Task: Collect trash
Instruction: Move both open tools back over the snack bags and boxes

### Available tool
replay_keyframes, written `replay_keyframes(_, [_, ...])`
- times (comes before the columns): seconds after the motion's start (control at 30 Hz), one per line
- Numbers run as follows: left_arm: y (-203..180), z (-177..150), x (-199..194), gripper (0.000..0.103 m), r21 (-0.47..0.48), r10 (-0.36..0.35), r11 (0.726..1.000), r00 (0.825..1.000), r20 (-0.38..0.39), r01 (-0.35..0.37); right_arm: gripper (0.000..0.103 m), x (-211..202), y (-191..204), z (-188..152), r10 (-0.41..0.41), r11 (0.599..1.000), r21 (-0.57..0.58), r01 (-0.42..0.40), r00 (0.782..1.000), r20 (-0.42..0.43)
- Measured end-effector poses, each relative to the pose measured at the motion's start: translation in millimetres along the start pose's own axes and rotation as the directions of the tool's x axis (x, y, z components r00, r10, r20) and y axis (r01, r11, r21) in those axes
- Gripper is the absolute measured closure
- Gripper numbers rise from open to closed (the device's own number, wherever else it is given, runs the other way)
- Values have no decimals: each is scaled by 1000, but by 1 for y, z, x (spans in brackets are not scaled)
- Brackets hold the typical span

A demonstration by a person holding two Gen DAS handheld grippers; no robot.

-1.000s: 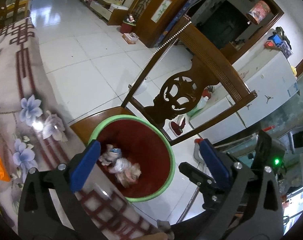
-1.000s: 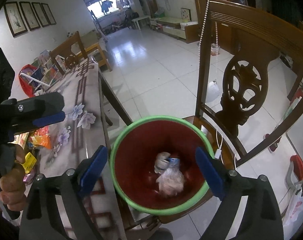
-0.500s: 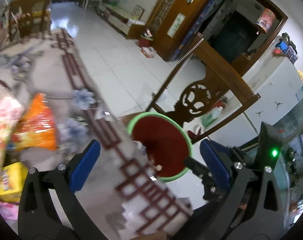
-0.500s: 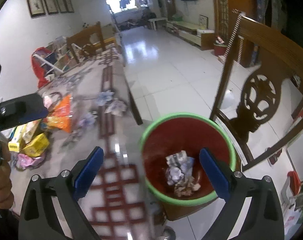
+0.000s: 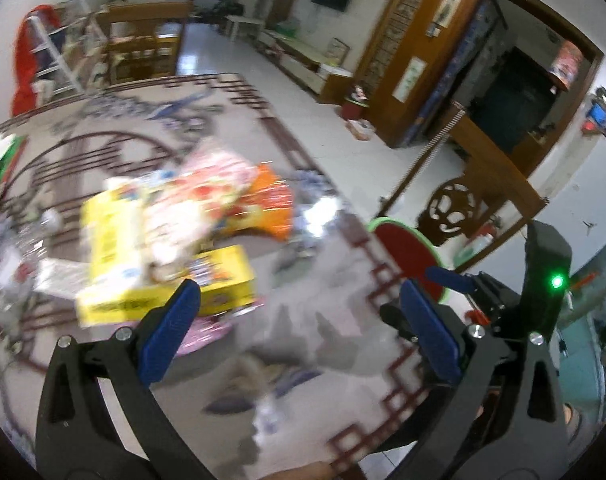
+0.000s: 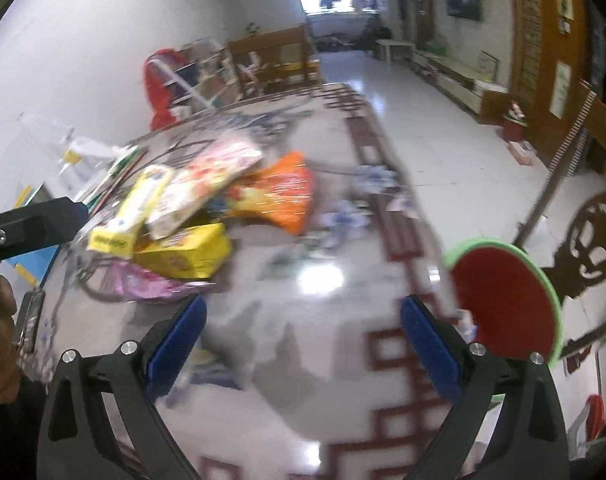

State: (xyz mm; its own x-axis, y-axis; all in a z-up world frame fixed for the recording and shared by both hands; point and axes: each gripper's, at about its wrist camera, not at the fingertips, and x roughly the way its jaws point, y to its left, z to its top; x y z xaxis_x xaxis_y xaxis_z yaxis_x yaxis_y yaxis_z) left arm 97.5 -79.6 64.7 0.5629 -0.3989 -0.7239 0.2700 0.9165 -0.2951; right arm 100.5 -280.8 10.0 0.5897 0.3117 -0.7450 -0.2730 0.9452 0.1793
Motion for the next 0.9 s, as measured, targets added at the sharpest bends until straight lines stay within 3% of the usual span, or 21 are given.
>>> replay_keyframes(0.17, [52,-22,-22,6,-59,78,995,997,17,-77,9,16,38,4,34,998,-48,-35,999,-19])
replay_keyframes(0.43, [112,-51,-39,6,-163,111,981,994,11,-108,9,35,73,12,65,992,-108,-70,997,-47])
replay_keyframes(0.6, [120,-50,-39,6,-195,95,977,995,15,-90,9,43,84,15,73,986,-146,-81,996,-59])
replay_keyframes(0.9, [110,-16,-15,6,-136,102,985,995,-18,-103,9,55,84,20,80,983,-157,-92,994,-78])
